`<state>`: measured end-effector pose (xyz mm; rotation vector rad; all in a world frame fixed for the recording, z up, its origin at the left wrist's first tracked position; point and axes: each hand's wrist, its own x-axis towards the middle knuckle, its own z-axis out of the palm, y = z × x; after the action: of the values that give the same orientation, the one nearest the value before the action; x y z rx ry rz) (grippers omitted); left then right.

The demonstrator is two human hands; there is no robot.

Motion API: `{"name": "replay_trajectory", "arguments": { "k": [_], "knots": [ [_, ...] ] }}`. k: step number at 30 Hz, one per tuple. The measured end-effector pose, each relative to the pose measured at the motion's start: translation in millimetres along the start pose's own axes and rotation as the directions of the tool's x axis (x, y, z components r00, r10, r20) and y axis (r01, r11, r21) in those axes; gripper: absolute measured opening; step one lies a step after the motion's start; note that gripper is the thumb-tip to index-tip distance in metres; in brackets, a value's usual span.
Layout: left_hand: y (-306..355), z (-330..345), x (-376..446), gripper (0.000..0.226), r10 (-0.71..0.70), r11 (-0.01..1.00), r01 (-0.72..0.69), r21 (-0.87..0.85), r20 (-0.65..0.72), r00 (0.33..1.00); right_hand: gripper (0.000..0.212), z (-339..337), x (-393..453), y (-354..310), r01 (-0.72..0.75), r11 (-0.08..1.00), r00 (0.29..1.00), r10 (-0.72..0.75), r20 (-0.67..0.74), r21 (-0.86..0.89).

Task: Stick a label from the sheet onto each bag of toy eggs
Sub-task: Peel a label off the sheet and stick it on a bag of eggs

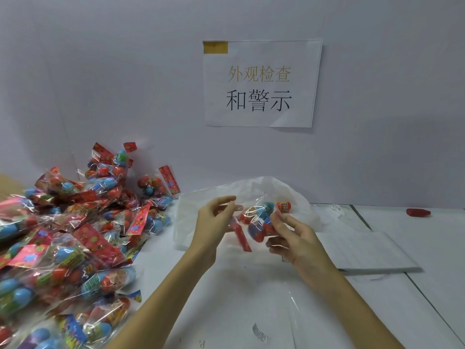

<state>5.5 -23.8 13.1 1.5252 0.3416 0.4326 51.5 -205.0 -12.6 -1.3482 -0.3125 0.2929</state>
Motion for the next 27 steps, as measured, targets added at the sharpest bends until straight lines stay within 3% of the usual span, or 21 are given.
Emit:
{"name": "replay_trajectory", "arguments": {
  "k": [3, 8, 12, 15, 18, 21, 24, 25, 27],
  "knots": [
    [2, 0, -2, 0.039, -0.036, 0.999, 0.031, 0.030, 0.181, 0.983, 0.039, -3, 1, 5, 0.091, 0.963, 0.995, -0.099, -0.019, -0.254],
    [1, -2, -4, 0.037, -0.047, 0.999, 0.048, 0.002, 0.217, 0.975, 0.044, -4, -2, 3, 0.104, 0.954, 0.994, -0.088, 0.071, -0.280],
    [0, -3, -4, 0.031, 0.039, 0.999, -0.043, 0.016, 0.179, 0.983, 0.044, -10, 1, 7, 0.260, 0.738, 0.952, -0.302, 0.040, -0.623],
    [-2, 3, -5, 0.034, 0.116, 0.990, -0.128, 0.055, 0.173, 0.978, 0.035, -10, 0, 4, 0.199, 0.867, 0.977, -0.209, 0.029, -0.457],
    [-2, 3, -2, 0.046, 0.166, 0.982, -0.183, 0.052, 0.227, 0.959, 0.033, -16, 2, -1, 0.188, 0.956, 0.978, -0.161, 0.135, -0.223],
    [-7, 1, -1, 0.023, 0.258, 0.890, -0.354, 0.288, 0.322, 0.911, 0.033, -19, 0, -4, 0.195, 0.976, 0.956, -0.166, 0.240, -0.100],
    [-12, 3, -1, 0.091, 0.111, 0.915, -0.246, 0.319, 0.387, 0.915, 0.026, -14, -3, -3, 0.298, 0.924, 0.943, -0.247, 0.222, -0.237],
    [-12, 3, 1, 0.102, 0.066, 0.938, -0.192, 0.289, 0.396, 0.916, 0.030, -12, -4, -3, 0.304, 0.916, 0.944, -0.254, 0.210, -0.262],
    [-11, -2, 4, 0.094, 0.017, 0.980, -0.098, 0.175, 0.416, 0.909, 0.049, -11, -4, -1, 0.251, 0.936, 0.959, -0.207, 0.193, -0.247]
  ]
}}
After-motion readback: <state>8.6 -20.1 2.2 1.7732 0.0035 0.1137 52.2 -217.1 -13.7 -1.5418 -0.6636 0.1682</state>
